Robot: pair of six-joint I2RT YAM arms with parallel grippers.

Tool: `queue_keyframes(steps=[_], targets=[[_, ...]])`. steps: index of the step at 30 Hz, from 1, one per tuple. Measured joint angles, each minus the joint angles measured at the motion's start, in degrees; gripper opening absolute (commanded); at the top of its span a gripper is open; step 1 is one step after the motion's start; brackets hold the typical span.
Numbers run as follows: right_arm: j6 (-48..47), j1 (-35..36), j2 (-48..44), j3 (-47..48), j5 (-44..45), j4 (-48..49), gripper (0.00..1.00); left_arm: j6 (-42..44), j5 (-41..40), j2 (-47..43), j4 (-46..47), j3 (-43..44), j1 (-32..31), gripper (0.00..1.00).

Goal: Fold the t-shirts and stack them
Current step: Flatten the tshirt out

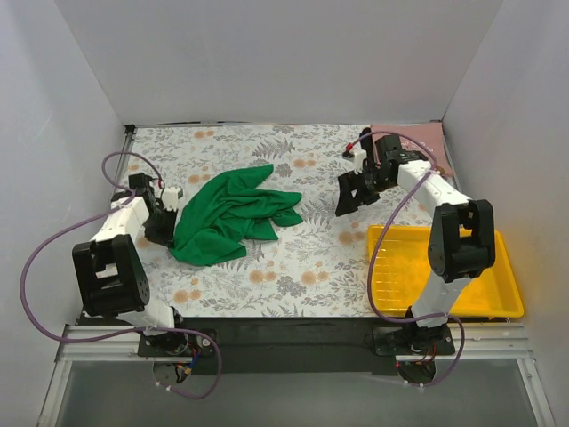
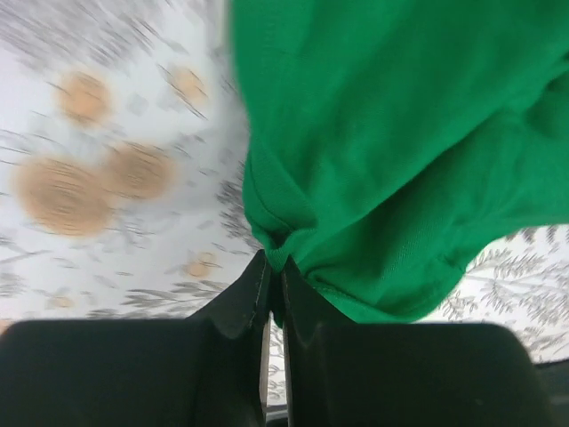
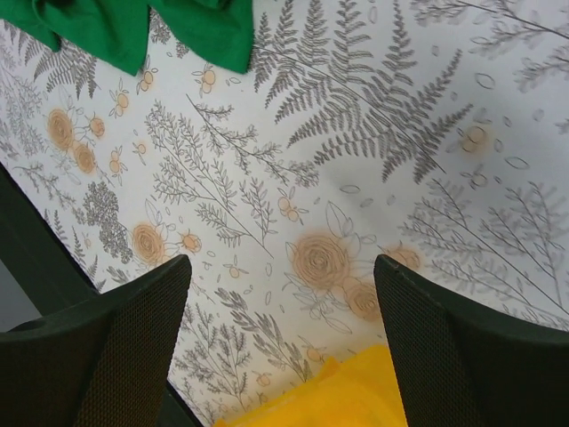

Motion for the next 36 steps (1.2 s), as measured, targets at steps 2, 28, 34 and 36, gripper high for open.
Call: queue_keyframes(steps=[2,28,34,36], targets=[[0.0,2.5,1.4,0.0,0.6,0.7,0.86,0.5,-0.9,0.8,0.0,-4.0,-0.1,0.0],[13.7,19.7,21.8,10.9,12.8,20.1,0.35,1.8,-3.1,1.4,0.9,-5.9,2.1,0.0],[14.0,21.6,22.0,11.1,15.6,21.5,0.39,2.0,-3.0,1.4,0.6,-5.4,2.1,0.0],[14.0,22.1,22.0,11.1,16.2,22.0,0.43,2.0,-3.0,1.4,0.5,-4.8,2.1,0.0]])
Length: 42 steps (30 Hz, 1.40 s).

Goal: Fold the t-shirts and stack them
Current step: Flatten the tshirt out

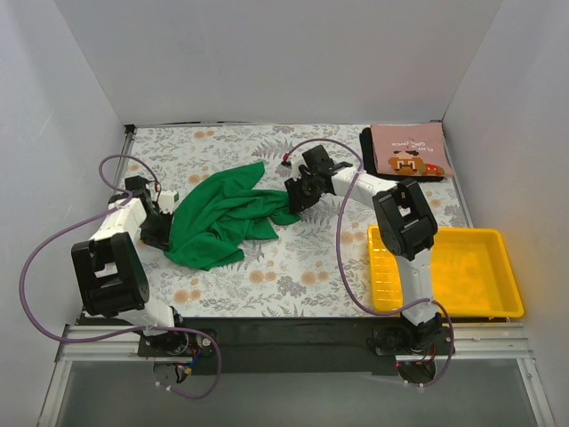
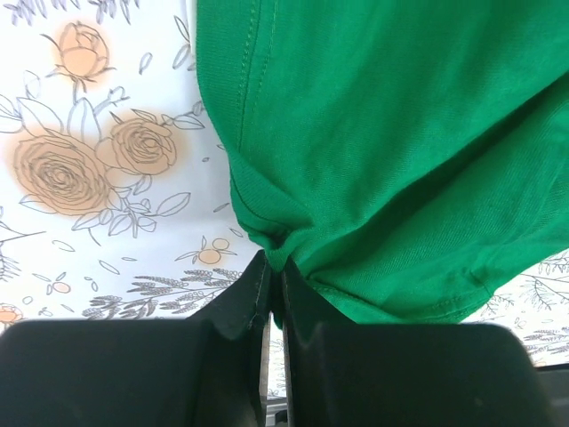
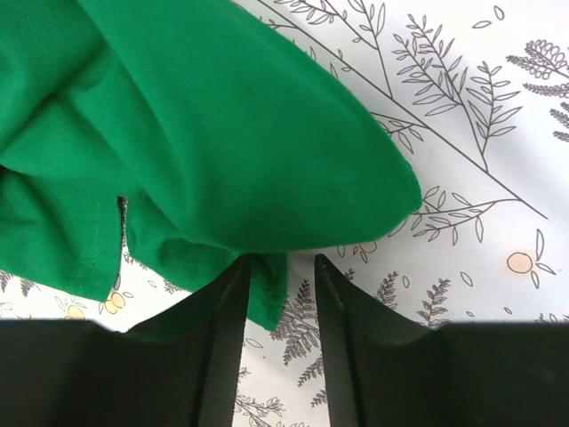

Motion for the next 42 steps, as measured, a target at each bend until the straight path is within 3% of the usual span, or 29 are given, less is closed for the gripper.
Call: queue_keyframes(steps=[24,30,33,42], targets=[[-3.2,4.6,-5.7,-7.8,10.7,1.9,0.44,-0.1,0.3,1.1,-0.4,2.4,0.0,0.0],[-4.1,6.7,-4.9,-7.0,16.1,2.2,0.35,-0.1,0.3,1.1,-0.5,2.4,0.0,0.0],[-5.0,7.9,-5.3,-8.0,17.6,3.1,0.03,-0.1,0.3,1.1,-0.5,2.4,0.0,0.0],[-10.8,6.8,-10.8,-16.5,18.1,8.1,0.01,2.4,0.2,1.0,-0.7,1.9,2.2,0.0]])
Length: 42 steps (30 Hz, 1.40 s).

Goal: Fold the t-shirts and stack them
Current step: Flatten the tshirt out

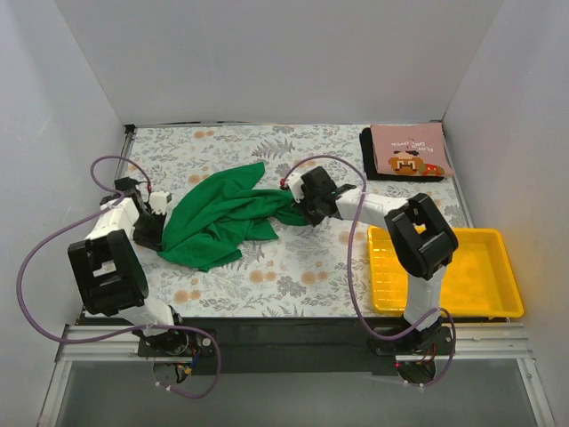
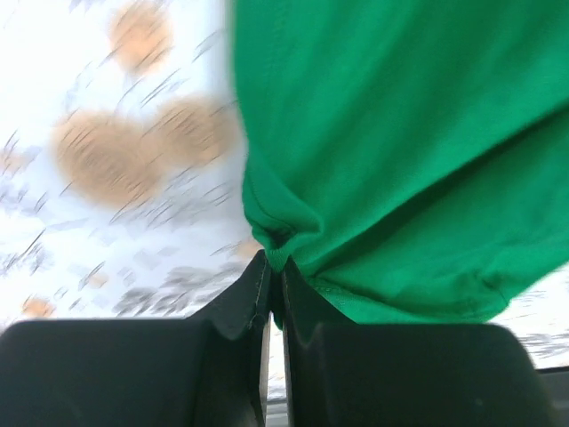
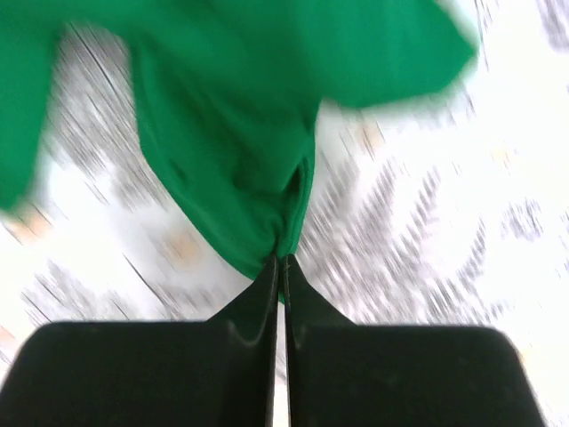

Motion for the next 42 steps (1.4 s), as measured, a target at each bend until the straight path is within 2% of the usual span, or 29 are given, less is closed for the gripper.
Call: queue_keyframes(steps=[5,6,7,8,11,12,18,24,30,35,42], targets=[[-8.6,-8.0,-8.6,-9.4,0.0,-5.3,0.01,7.1,-2.6,0.1,1.0,-2.9,10.5,0.0],[-10.6,-9.7,-10.2,-10.8,0.2,-7.0,0.01,8.6,-3.2,0.1,0.8,-3.3,12.6,0.04],[-12.1,-11.0,-11.1,-11.7,0.3,-8.3,0.01,10.0,-3.7,0.1,0.1,-3.5,13.8,0.12],[-13.8,-12.3,-12.2,-12.5,0.4,-9.8,0.01,11.7,-3.2,0.1,-1.1,-3.3,14.5,0.28],[-17.6,-13.2,-13.6,-13.3,0.3,-14.4,0.01,14.8,2.4,0.0,-6.8,0.2,14.0,0.44],[-18.7,-13.1,-13.6,-13.2,0.0,-15.5,0.01,15.4,4.8,0.0,-8.3,2.5,13.3,0.45],[-21.8,-12.8,-10.8,-8.8,-1.0,-22.2,0.01,11.3,17.0,2.8,-7.2,22.2,3.7,0.46],[-22.8,-12.8,-10.0,-7.5,-1.0,-24.7,0.01,1.7,22.3,21.1,1.5,41.6,-10.3,0.43],[-22.5,-13.2,-10.0,-7.4,-1.3,-26.1,0.01,-4.8,23.3,40.5,6.1,56.8,-17.0,0.39],[-21.9,-14.2,-9.3,-6.4,-2.3,-27.1,0.01,-6.2,21.8,49.0,7.8,62.7,-20.3,0.39],[-21.2,-15.5,-7.7,-4.4,-3.4,-28.6,0.01,-5.8,20.0,50.1,10.5,62.9,-22.1,0.4]])
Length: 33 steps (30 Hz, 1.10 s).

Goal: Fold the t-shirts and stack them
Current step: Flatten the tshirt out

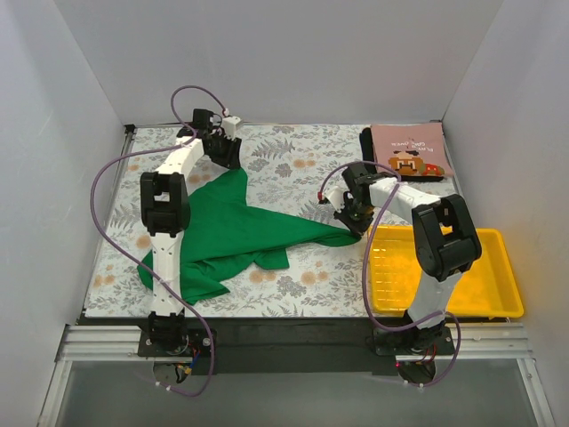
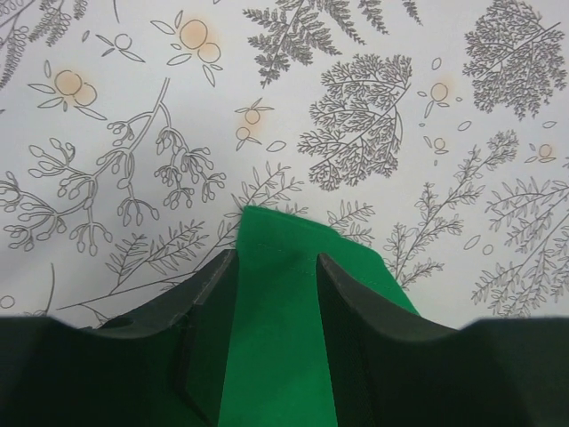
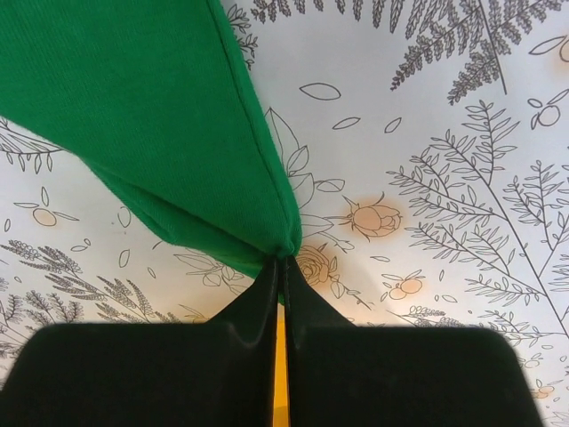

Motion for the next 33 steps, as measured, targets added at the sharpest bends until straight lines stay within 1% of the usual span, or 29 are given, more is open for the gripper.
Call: queue_keyframes(steps=[8,13,16,17,21,22,28,31,33], targets=[[0.2,-0.9,1.3,1.6,-0.9,-1.2,0.01,2.6,-3.2,1.6,1.4,0.0,-0.5,0.45],[0.2,-1.2,1.7,2.0,-1.2,-1.6,0.01,3.9,-3.7,2.3,2.7,0.1,-1.2,0.47],[0.2,-1.4,1.9,2.3,-1.4,-1.8,0.01,4.2,-3.7,2.4,2.9,0.1,-1.5,0.37],[0.2,-1.4,2.0,2.4,-1.4,-1.9,0.01,4.4,-3.7,2.5,3.2,0.1,-1.6,0.27],[0.2,-1.4,2.2,2.8,-1.4,-2.2,0.01,4.9,-3.7,2.7,3.6,0.1,-1.9,0.04],[0.2,-1.5,2.2,2.8,-1.4,-2.2,0.01,4.9,-3.7,2.7,3.4,0.1,-2.0,0.01],[0.2,-1.7,2.5,5.0,-1.2,-2.9,0.01,4.5,-3.3,2.5,2.7,0.4,-1.6,0.0],[0.2,-1.9,2.5,9.5,-0.9,-3.8,0.01,2.1,-1.4,1.7,0.6,0.4,0.3,0.0],[0.2,-2.1,2.5,14.9,-0.8,-4.0,0.01,-0.2,0.8,-0.9,0.7,-1.8,3.5,0.0]])
